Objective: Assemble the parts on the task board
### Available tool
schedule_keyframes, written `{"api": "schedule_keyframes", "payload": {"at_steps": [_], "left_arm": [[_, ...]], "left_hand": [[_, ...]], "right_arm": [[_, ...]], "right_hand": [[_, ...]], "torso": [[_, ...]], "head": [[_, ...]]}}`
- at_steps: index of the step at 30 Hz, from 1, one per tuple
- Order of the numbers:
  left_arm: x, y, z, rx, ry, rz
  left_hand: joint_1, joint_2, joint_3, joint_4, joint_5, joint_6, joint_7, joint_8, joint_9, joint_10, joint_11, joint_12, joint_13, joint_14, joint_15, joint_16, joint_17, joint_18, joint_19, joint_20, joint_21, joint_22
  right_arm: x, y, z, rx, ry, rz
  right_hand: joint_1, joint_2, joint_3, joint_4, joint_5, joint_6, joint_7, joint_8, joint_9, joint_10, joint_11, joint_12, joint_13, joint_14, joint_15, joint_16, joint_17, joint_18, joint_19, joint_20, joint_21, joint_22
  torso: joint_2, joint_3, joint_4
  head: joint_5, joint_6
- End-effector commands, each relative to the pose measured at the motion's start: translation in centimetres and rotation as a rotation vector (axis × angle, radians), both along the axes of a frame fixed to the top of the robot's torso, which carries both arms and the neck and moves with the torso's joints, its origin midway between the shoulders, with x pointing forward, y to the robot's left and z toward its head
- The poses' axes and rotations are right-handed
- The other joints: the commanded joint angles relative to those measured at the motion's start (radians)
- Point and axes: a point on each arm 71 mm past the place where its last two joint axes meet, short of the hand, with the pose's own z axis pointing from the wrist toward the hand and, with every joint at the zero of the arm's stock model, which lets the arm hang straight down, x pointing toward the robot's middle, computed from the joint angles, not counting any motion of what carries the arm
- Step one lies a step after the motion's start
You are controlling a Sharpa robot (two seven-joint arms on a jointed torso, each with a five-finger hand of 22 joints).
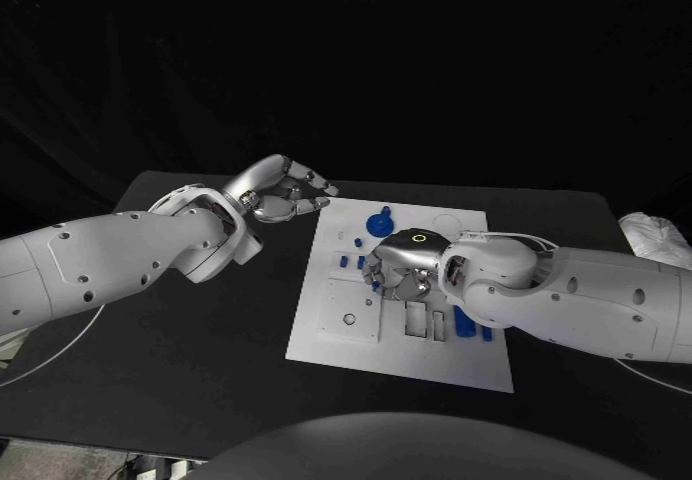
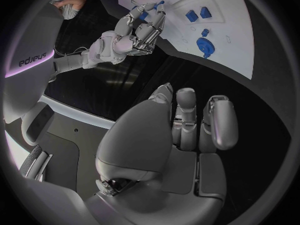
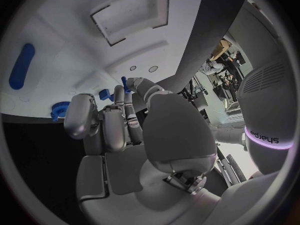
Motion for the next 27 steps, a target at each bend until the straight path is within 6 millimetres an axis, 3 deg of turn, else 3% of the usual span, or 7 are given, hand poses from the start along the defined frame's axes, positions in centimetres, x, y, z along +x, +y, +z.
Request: {"api": "schedule_keyframes", "payload": {"at_steps": [1,10,27], "left_arm": [[-0.1,-0.2,0.0,0.002,0.009,-0.015],[0.0,-0.2,-0.1,0.004,0.013,-0.015],[0.1,-0.3,-0.2,0.009,0.024,-0.019]], "left_hand": [[0.006,-0.007,0.006,-0.002,-0.004,-0.002,0.007,-0.006,-0.001,-0.003,0.005,-0.006,-0.001,-0.008,-0.002,-0.005,-0.001,0.012,-0.007,0.002,-0.004,0.185],[0.007,-0.007,0.008,-0.002,-0.003,-0.002,0.007,-0.006,-0.001,-0.003,0.006,-0.006,-0.001,-0.008,-0.002,-0.006,-0.002,0.012,-0.008,0.002,-0.004,0.185],[0.007,-0.007,0.008,-0.002,-0.003,-0.002,0.007,-0.006,-0.001,-0.003,0.006,-0.006,-0.001,-0.008,-0.002,-0.006,-0.002,0.012,-0.008,0.002,-0.004,0.185]], "right_arm": [[-0.4,0.3,-0.2,-0.011,0.002,0.014],[-0.6,0.4,-0.6,-0.006,0.010,0.015],[-1.1,0.7,-1.6,-0.002,0.032,0.018]], "right_hand": [[-0.006,-0.002,0.004,-0.001,-0.003,-0.005,0.002,-0.004,-0.001,0.007,-0.002,-0.006,-0.001,0.000,0.004,-0.004,0.001,-0.004,-0.001,0.004,-0.003,0.145],[-0.005,-0.002,0.005,-0.002,-0.006,-0.005,0.002,-0.006,-0.001,0.009,-0.001,-0.006,-0.001,0.000,0.004,-0.005,0.000,-0.004,-0.001,0.004,-0.004,0.145],[-0.004,-0.001,0.007,-0.004,-0.009,-0.006,0.004,-0.008,-0.002,0.011,0.000,-0.006,-0.001,0.000,0.005,-0.006,-0.002,-0.003,-0.002,0.005,-0.006,0.145]], "torso": [[0.000,0.0014,0.0005],[-0.002,-0.0012,-0.0011],[-0.002,-0.0004,-0.0010]], "head": [[0.009,0.000],[0.014,0.000],[0.018,0.000]]}}
